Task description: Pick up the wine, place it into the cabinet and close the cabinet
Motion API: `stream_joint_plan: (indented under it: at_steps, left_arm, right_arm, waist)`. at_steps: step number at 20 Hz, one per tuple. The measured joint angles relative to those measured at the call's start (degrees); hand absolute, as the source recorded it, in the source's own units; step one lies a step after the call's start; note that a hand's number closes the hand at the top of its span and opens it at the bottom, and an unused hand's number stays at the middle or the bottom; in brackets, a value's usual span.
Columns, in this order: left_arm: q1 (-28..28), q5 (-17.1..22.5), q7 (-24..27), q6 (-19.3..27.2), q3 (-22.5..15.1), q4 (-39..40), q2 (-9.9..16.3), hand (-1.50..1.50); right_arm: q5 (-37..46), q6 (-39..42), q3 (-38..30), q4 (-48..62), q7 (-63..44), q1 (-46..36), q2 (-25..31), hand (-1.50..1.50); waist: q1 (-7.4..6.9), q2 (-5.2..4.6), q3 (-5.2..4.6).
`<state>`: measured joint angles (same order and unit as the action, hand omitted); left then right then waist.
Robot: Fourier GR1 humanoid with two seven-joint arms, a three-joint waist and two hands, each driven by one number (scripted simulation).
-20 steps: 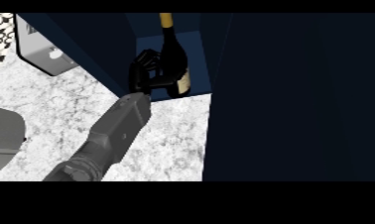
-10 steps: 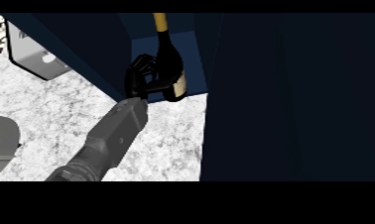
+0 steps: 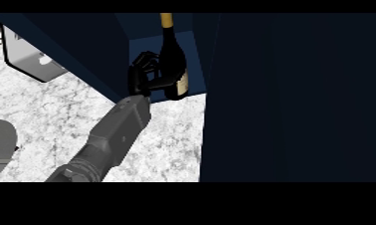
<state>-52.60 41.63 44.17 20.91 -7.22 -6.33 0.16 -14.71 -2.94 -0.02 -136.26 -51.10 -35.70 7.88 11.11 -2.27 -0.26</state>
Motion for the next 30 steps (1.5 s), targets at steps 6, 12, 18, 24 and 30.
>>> stream_joint_plan:
  at_steps: [6, 12, 18, 24, 30]
  left_arm:
    - [-2.4, 1.1, -1.3, 2.0, -0.9, -0.7, -0.1, 1.50]
    - [-6.4, 1.9, -3.8, 4.8, -1.4, -0.5, -0.1, 1.50]
    - [-9.4, 2.2, -5.2, 6.2, -1.5, 0.3, -0.2, 1.50]
    - [-12.1, 3.1, -8.5, 6.9, -0.6, 1.6, -0.2, 1.50]
    - [-14.3, 3.2, -10.0, 8.5, -0.1, 3.0, 0.2, 1.50]
  right_arm:
    - [-0.5, 0.5, -0.7, 0.0, 0.2, 0.8, 0.3, -1.50]
    - [-0.7, 0.9, -1.7, 0.2, 0.8, 1.6, 0.6, -1.50]
    - [-0.9, 1.3, -2.6, 0.2, 1.1, 2.2, 0.9, -1.50]
    - [-1.1, 1.9, -3.3, 0.2, 1.6, 2.8, 1.4, -1.50]
    - [-1.2, 2.4, -3.8, 0.2, 2.3, 3.5, 1.4, -1.50]
  waist:
    - [-0.38, 0.02, 0.02]
    - [-0.97, -0.14, 0.09]
    - [-1.63, -0.33, 0.12]
    - [-2.05, -0.50, 0.16]
    - [-2.31, -0.85, 0.19]
